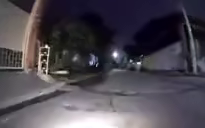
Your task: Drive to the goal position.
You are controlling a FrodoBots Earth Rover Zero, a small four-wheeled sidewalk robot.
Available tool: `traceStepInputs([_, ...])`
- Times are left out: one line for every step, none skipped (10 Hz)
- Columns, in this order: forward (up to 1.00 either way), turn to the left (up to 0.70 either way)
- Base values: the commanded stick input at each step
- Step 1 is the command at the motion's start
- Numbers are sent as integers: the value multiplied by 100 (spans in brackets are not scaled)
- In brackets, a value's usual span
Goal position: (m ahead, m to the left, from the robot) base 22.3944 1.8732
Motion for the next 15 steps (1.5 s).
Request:
traceStepInputs([50,0])
traceStepInputs([50,0])
traceStepInputs([50,-38])
traceStepInputs([50,-50])
traceStepInputs([50,-50])
traceStepInputs([50,-50])
traceStepInputs([50,-29])
traceStepInputs([50,-5])
traceStepInputs([50,0])
traceStepInputs([50,0])
traceStepInputs([50,0])
traceStepInputs([50,0])
traceStepInputs([50,0])
traceStepInputs([50,0])
traceStepInputs([50,0])
